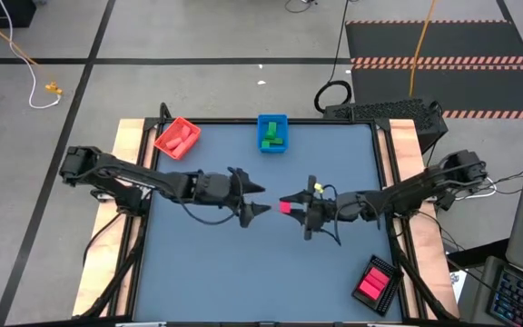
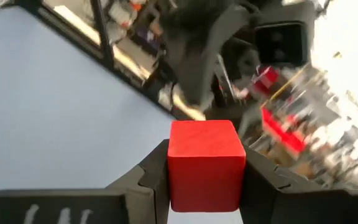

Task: Sort & place blocks by color
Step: Put the red block into the black bin

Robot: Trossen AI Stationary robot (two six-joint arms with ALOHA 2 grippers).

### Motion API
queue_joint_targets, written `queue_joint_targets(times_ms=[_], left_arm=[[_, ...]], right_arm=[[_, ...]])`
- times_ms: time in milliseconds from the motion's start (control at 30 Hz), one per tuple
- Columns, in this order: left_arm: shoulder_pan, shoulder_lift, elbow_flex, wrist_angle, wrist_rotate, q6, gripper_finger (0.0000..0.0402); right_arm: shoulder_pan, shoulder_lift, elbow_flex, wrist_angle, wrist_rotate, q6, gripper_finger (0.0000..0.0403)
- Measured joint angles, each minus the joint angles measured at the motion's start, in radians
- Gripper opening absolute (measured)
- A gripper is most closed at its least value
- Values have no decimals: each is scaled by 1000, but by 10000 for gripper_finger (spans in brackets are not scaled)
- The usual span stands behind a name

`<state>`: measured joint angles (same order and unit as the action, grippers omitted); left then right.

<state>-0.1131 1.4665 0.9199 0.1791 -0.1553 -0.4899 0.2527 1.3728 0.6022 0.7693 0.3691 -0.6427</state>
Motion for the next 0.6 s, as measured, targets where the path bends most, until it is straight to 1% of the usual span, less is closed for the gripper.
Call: queue_joint_targets(times_ms=[67, 100, 167, 200, 300, 400, 467, 533, 600], left_arm=[[-5, -12, 0, -141, -93, 50, 329], [-7, -12, 0, -187, -133, 70, 322], [-7, -12, -1, -240, -188, 103, 309], [-8, -10, -2, -236, -206, 125, 302], [-26, 7, -28, -102, -262, 215, 280], [-41, 5, -77, 108, -268, 310, 257], [-48, 4, -115, 223, -268, 347, 242], [-57, 6, -149, 315, -260, 372, 231], [-63, 6, -174, 395, -244, 381, 221]], right_arm=[[4, -51, 0, -108, 2, 65, 119], [7, -78, 0, -151, -1, 110, 119], [21, -129, 0, -245, -13, 198, 119], [31, -151, 0, -284, -32, 233, 119], [75, -201, 0, -382, -84, 328, 119], [129, -246, 0, -486, -114, 450, 119], [163, -271, 0, -572, -130, 560, 119], [194, -295, 0, -670, -176, 689, 119], [220, -304, 0, -718, -230, 829, 119]])
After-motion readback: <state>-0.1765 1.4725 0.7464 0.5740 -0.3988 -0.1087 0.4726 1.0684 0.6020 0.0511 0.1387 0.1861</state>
